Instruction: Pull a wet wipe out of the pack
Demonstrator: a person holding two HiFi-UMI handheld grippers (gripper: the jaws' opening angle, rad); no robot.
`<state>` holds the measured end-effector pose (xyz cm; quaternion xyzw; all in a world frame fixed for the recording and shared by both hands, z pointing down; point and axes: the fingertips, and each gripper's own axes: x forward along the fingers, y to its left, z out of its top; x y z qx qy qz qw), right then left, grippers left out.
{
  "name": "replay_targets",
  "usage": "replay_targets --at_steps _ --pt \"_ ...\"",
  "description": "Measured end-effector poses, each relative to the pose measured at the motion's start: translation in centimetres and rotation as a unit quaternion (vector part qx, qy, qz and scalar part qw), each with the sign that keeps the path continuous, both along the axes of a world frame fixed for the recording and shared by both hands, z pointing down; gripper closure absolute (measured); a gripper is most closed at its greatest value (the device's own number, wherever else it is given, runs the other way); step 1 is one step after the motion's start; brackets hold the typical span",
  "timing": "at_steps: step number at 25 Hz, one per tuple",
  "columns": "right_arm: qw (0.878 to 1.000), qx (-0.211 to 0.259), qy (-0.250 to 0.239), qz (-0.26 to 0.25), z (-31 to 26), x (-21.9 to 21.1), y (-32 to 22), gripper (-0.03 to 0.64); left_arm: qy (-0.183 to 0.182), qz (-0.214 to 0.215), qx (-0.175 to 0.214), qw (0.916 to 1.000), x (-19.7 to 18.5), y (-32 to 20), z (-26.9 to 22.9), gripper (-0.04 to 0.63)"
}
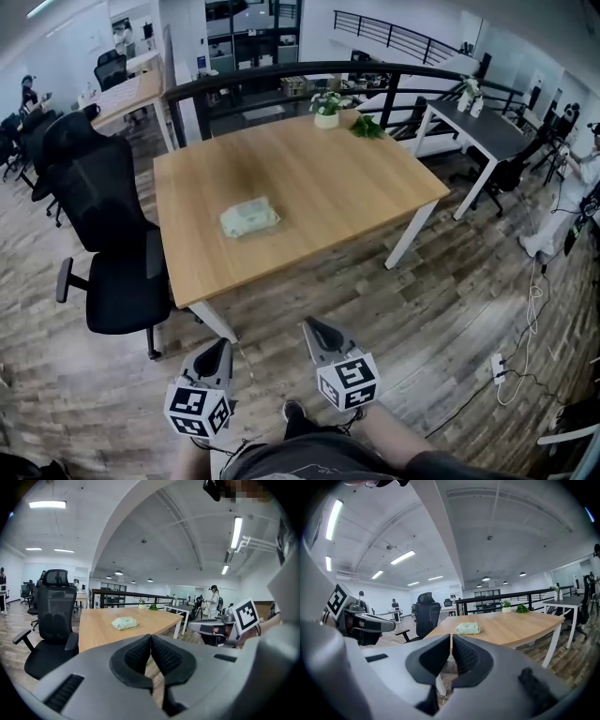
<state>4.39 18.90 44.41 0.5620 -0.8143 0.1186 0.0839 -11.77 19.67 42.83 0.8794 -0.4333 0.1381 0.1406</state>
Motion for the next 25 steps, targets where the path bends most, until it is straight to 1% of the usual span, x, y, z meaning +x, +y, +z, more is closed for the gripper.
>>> replay_targets --at_steps 5,9,12,15,19,25 --pt "1.000 -0.005 -0.011 -0.004 0.9 2.0 -2.0 0.588 -0.005 -0.013 -0.005 0.9999 1.5 -1.5 0.2 0.583" --pt "1.000 -0.008 -0.020 -0.003 1.0 2.7 -2.5 0.588 -0.014 -0.010 -0.011 0.9998 2.2 -1.9 0.3 0.583" --pt "1.000 -0.007 -0.016 -0.003 1.0 3.0 -3.1 0.588 -0.008 -0.009 -0.014 0.9998 2.5 -2.9 0.1 0.583" --pt "1.000 -0.013 -0.021 0.008 1.3 3.6 -3.6 0.588 -0.011 0.003 -0.014 0.9998 3.2 -4.1 0.3 0.583" --pt "1.000 -0.021 -0.008 0.018 2.0 4.3 -4.7 0.588 -0.007 0.024 -0.011 0.9996 4.6 -6.8 1.0 0.583" --pt "0.998 -0.029 0.007 0.060 1.9 6.8 -8.2 0.588 0.006 0.060 -0.008 0.9981 6.7 -11.6 1.1 0.583"
